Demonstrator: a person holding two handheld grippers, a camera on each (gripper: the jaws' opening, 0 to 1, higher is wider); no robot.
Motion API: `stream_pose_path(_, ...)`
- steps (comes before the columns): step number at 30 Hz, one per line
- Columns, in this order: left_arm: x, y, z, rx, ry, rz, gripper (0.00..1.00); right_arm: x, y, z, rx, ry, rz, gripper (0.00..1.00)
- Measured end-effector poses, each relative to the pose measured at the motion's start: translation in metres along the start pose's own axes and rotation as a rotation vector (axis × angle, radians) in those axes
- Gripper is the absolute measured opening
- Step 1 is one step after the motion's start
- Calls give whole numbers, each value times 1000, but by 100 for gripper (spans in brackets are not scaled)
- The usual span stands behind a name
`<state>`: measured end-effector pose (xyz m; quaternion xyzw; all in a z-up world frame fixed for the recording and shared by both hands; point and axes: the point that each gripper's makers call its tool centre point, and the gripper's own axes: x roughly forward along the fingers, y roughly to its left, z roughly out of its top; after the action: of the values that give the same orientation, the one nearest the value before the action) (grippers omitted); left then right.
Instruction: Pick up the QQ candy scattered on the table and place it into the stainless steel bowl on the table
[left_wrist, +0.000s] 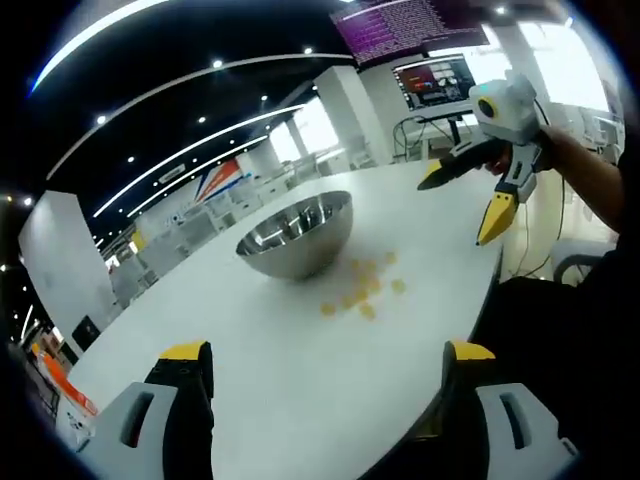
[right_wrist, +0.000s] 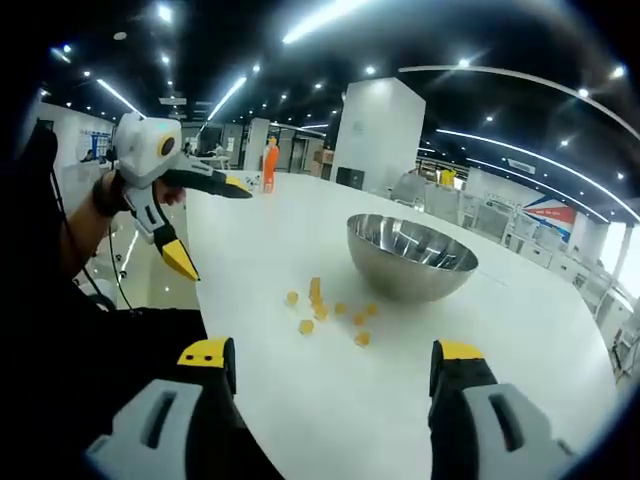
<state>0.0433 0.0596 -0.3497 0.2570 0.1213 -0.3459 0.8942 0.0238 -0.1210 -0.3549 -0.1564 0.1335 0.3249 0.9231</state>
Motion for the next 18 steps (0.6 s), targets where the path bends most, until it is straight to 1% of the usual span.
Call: stream_pose_path(18, 1, 1, -2, 2, 4, 4, 95, -1, 1, -3, 0, 6, -5, 75)
